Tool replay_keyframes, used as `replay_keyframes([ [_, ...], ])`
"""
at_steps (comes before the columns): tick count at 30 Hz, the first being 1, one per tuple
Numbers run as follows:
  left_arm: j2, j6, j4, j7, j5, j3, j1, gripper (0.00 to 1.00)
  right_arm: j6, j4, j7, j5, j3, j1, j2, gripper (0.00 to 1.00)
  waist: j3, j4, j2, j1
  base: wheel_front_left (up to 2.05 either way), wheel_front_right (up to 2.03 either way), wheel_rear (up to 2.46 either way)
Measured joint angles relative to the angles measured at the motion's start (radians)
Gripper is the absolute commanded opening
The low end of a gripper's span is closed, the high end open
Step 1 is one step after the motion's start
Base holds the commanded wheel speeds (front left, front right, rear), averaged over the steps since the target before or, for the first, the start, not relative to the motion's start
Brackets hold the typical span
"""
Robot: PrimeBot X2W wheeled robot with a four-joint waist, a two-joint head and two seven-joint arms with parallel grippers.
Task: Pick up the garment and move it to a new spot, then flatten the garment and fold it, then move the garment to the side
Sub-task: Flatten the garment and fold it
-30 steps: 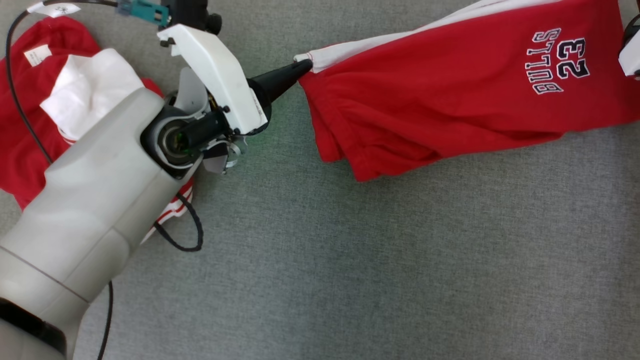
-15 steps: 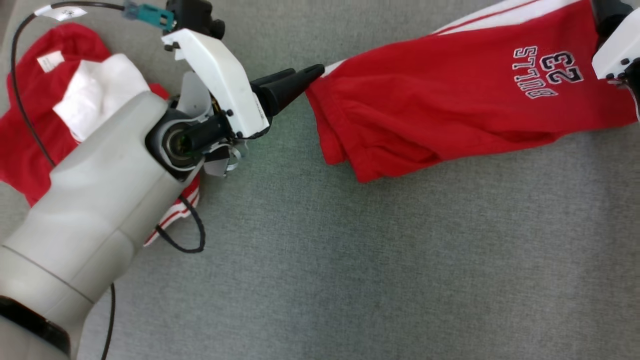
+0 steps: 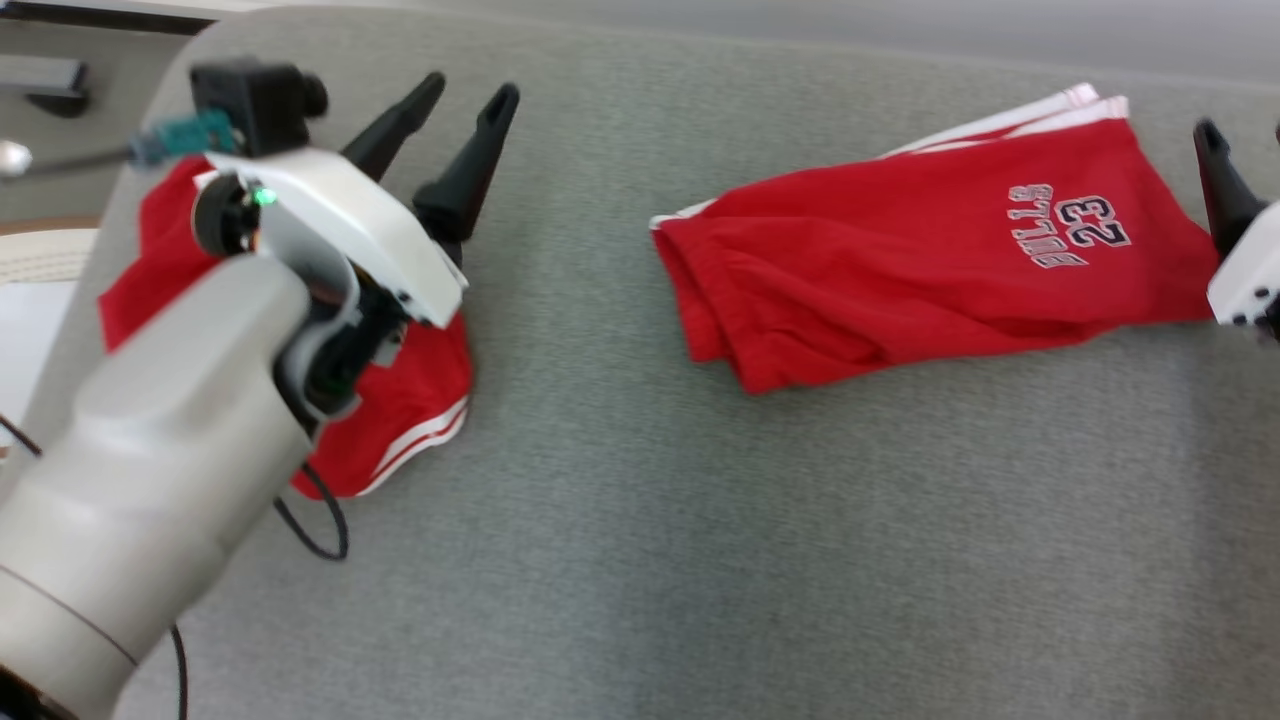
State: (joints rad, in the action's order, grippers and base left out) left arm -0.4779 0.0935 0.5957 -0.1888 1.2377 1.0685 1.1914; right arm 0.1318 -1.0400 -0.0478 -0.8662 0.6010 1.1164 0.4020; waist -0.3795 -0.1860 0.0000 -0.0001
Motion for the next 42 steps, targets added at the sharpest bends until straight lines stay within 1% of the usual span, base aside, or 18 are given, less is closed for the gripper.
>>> replay_keyframes([
  [1, 0.004, -0.037, -0.02, -0.051, -0.051, -0.007, -0.031, 1.0, 0.0, -0.032, 0.021, 0.001, 0.01, -0.01, 0.009, 1.0, 0.005, -0.018, 0.0, 0.0, 0.0, 0.0, 0.0],
  [3, 0.02, -0.078, -0.055, -0.069, -0.094, -0.036, -0.069, 1.0, 0.0, -0.065, 0.062, 0.0, 0.023, -0.015, 0.016, 1.0, 0.008, -0.039, 0.0, 0.0, 0.0, 0.0, 0.0],
  [4, 0.02, -0.078, -0.055, -0.069, -0.094, -0.036, -0.069, 1.0, 0.0, -0.065, 0.062, 0.0, 0.023, -0.015, 0.016, 1.0, 0.008, -0.039, 0.0, 0.0, 0.0, 0.0, 0.0],
  [5, 0.037, -0.114, -0.12, -0.073, -0.165, -0.111, -0.116, 1.0, 0.0, -0.086, 0.116, -0.009, 0.036, -0.019, 0.026, 1.0, 0.01, -0.061, 0.0, 0.0, 0.0, 0.0, 0.0],
  [7, 0.055, -0.147, -0.204, -0.075, -0.246, -0.21, -0.174, 1.0, 0.0, -0.092, 0.165, -0.018, 0.046, -0.02, 0.036, 1.0, 0.01, -0.084, 0.0, 0.0, 0.0, 0.0, 0.0],
  [10, 0.094, -0.166, -0.307, -0.075, -0.342, -0.325, -0.316, 1.0, 0.0, -0.094, 0.228, -0.037, 0.062, -0.02, 0.045, 1.0, 0.006, -0.115, 0.0, 0.0, 0.0, 0.0, 0.0],
  [13, 0.133, -0.165, -0.375, -0.075, -0.418, -0.418, -0.432, 1.0, 0.0, -0.115, 0.294, -0.048, 0.075, -0.013, 0.057, 1.0, 0.002, -0.143, 0.0, 0.0, 0.0, 0.0, 0.0],
  [14, 0.133, -0.165, -0.375, -0.075, -0.418, -0.418, -0.432, 1.0, 0.0, -0.115, 0.294, -0.048, 0.075, -0.013, 0.057, 1.0, 0.002, -0.143, 0.0, 0.0, 0.0, 0.0, 0.0],
  [15, 0.163, -0.156, -0.411, -0.075, -0.463, -0.474, -0.491, 1.0, 0.0, -0.143, 0.337, -0.048, 0.08, 0.005, 0.069, 1.0, -0.001, -0.159, 0.0, 0.0, 0.0, 0.0, 0.0],
  [18, 0.212, -0.136, -0.444, -0.075, -0.515, -0.545, -0.577, 1.0, 0.0, -0.19, 0.392, -0.037, 0.087, 0.036, 0.075, 1.0, -0.005, -0.181, 0.0, -0.0001, 0.0, 0.0, 0.0],
  [20, 0.239, -0.123, -0.454, -0.075, -0.556, -0.585, -0.623, 1.0, 0.0, -0.208, 0.403, -0.026, 0.091, 0.051, 0.082, 1.0, -0.007, -0.193, 0.0, -0.0001, 0.0, 0.0, 0.0],
  [22, 0.264, -0.107, -0.456, -0.075, -0.585, -0.61, -0.662, 1.0, 0.0, -0.221, 0.387, 0.001, 0.098, 0.058, 0.086, 1.0, -0.007, -0.202, 0.0, 0.0, 0.0, 0.0, 0.0],
  [29, 0.343, -0.048, -0.436, -0.075, -0.648, -0.684, -0.762, 1.0, 0.001, -0.237, 0.383, 0.034, 0.089, 0.065, 0.091, 1.0, -0.004, -0.207, 0.0, 0.0, 0.0, 0.0, 0.0],
  [32, 0.363, -0.03, -0.43, -0.075, -0.67, -0.708, -0.775, 1.0, 0.001, -0.236, 0.411, 0.041, 0.063, 0.062, 0.103, 1.0, -0.007, -0.205, 0.0, 0.0, 0.0, 0.0, 0.0],
  [36, 0.382, -0.011, -0.414, -0.075, -0.69, -0.731, -0.789, 1.0, 0.001, -0.233, 0.456, 0.041, 0.03, 0.051, 0.097, 1.0, -0.005, -0.202, 0.0, 0.0, 0.0, 0.0, 0.0],
  [38, 0.39, -0.005, -0.409, -0.075, -0.704, -0.737, -0.79, 1.0, 0.0, -0.233, 0.456, 0.039, 0.018, 0.048, 0.087, 0.41, -0.003, -0.2, 0.0, 0.0, 0.0, 0.0, 0.0],
  [39, 0.395, 0.0, -0.406, -0.075, -0.713, -0.74, -0.79, 1.0, 0.0, -0.233, 0.456, 0.039, 0.014, 0.045, 0.081, 0.0, -0.001, -0.199, 0.0, 0.0, 0.0, 0.0, 0.0],
  [42, 0.399, 0.005, -0.398, -0.075, -0.728, -0.748, -0.791, 1.0, -0.001, -0.236, 0.417, 0.039, 0.005, 0.031, 0.065, 0.0, 0.008, -0.195, 0.0, 0.0, 0.0, 0.0, 0.0],
])
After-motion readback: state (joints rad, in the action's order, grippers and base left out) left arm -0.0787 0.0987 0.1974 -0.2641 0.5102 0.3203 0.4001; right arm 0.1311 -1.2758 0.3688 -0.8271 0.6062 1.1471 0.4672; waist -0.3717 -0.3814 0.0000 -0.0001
